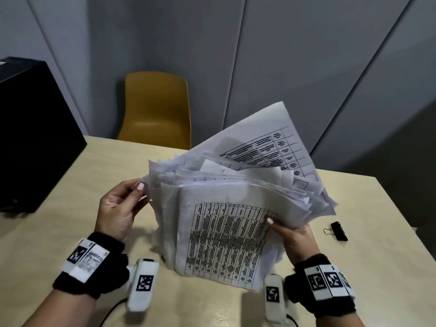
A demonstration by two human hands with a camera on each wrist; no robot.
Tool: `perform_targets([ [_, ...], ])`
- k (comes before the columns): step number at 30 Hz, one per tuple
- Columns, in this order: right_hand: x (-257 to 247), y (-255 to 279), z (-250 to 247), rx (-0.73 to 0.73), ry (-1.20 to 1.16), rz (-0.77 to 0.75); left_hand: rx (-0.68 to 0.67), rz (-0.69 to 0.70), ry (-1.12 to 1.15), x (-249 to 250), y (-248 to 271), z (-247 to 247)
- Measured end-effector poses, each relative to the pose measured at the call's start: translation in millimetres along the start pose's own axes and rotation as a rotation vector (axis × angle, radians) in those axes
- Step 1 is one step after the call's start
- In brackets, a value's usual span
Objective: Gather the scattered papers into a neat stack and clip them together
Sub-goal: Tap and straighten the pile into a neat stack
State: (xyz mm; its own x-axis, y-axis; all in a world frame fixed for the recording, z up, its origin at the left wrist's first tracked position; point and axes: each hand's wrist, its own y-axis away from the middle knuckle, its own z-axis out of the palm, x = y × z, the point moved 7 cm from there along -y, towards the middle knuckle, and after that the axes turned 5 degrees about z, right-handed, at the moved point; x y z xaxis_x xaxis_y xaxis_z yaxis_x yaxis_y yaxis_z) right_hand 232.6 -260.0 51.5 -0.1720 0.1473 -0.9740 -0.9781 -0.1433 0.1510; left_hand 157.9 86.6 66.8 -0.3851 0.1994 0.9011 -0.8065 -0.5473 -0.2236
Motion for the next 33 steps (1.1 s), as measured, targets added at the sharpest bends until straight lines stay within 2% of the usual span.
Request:
perform_targets([
  [4,0,-1,-4,0.034,-0.015,-0.015,0.059,-0.142,-0.118,-42,10,-16],
  [10,3,-1,-5,0.028,-0.016,-0.006,0.024,-0.309,-0.321,-89,30,-27],
  [13,5,-3,-5,0.031,-0.014,-0.006,-0.047,-0.283,-0.445,-87,28,-28],
  [17,7,-5,-7,0.033,-0.039,-0.003,-0.113,-0.152,-0.433,-60,13,-16],
  [21,13,-10,-9,0.018,-0.057,0.012,-0.194,-0.159,-0.422,-54,6,-6],
  [26,16,-11,-9,0.006,-0.028,0.020,-0.167,-0.296,-0.409,-69,19,-1],
  [29,15,-11,-10,0.007,-0.034,0.016,-0.114,-0.237,-0.255,-57,17,-3],
  [30,14,-11,-11,0.010,-0.033,0.013,-0.147,-0.216,-0.193,-49,16,1],
  [33,13,-10,-10,0.020,-0.045,0.010,-0.376,-0.143,-0.172,-32,13,19],
])
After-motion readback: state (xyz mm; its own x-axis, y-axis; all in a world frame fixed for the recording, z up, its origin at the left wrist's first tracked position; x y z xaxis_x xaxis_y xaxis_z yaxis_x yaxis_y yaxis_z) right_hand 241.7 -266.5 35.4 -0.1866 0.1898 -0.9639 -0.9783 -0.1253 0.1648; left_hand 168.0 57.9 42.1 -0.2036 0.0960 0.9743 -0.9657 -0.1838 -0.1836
